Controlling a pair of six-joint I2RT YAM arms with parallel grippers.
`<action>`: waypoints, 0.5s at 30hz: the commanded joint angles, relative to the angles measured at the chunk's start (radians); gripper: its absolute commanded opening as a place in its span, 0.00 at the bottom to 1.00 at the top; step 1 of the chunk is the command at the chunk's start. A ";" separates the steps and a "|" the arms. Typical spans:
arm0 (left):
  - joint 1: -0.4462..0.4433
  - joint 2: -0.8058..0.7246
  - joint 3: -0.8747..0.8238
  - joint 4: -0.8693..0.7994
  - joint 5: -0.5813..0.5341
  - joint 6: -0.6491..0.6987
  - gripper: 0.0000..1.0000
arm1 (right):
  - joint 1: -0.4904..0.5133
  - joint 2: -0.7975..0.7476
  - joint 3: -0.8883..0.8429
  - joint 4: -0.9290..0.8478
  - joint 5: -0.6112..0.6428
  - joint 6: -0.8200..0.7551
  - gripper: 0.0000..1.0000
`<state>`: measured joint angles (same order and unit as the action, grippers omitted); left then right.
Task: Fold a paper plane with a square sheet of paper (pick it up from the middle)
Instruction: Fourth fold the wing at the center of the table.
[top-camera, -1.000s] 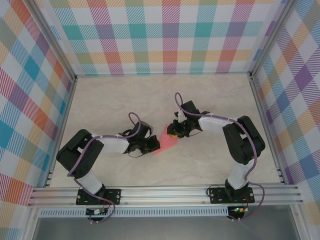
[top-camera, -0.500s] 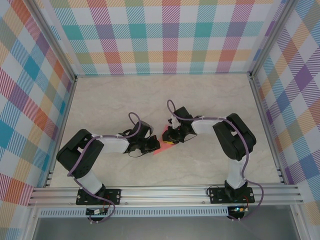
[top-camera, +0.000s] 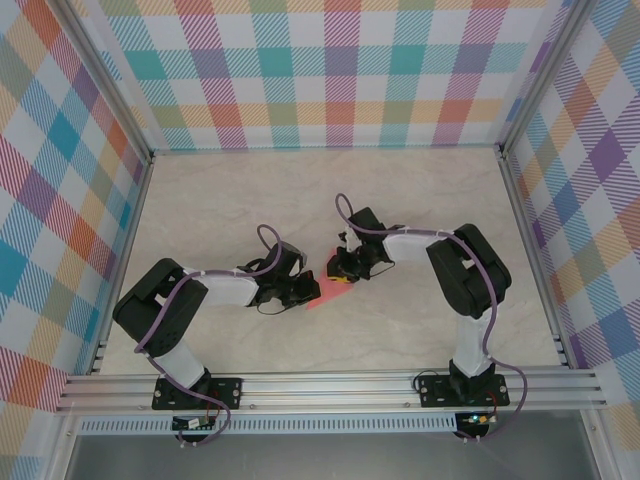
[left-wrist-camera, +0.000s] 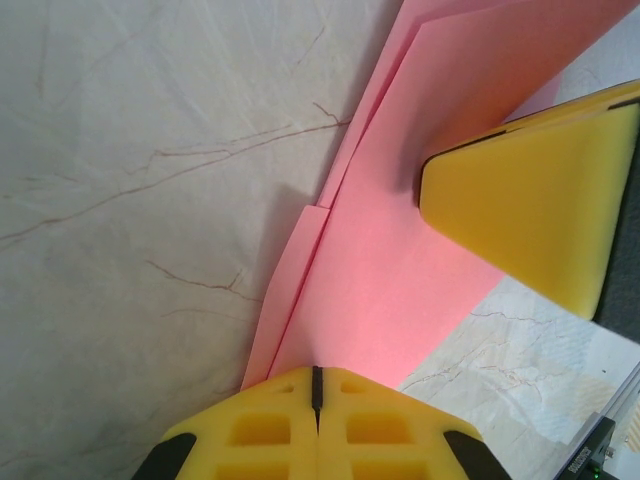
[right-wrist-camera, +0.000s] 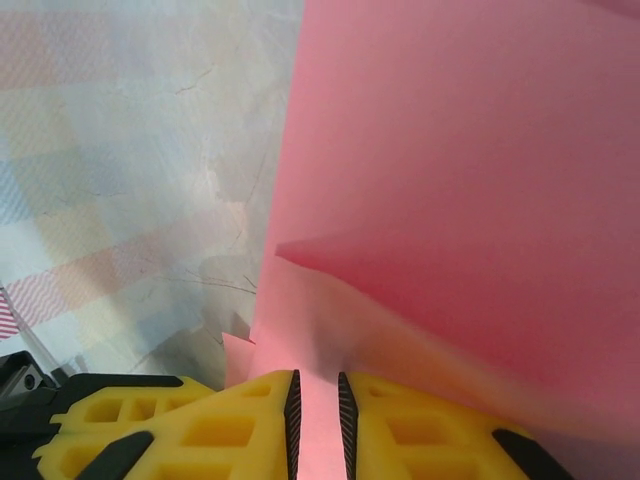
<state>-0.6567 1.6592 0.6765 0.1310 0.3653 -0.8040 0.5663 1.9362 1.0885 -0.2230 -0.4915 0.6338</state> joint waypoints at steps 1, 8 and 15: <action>0.014 0.037 -0.049 -0.167 -0.098 0.006 0.01 | -0.061 0.026 0.003 0.029 0.049 -0.027 0.21; 0.014 0.039 -0.052 -0.160 -0.094 0.006 0.01 | -0.144 0.032 0.003 0.062 -0.006 -0.037 0.24; 0.014 0.036 -0.060 -0.156 -0.095 0.008 0.01 | -0.219 0.037 0.040 0.017 -0.006 -0.057 0.24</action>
<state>-0.6567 1.6592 0.6731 0.1349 0.3653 -0.8040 0.3782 1.9530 1.0969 -0.1822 -0.5312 0.6121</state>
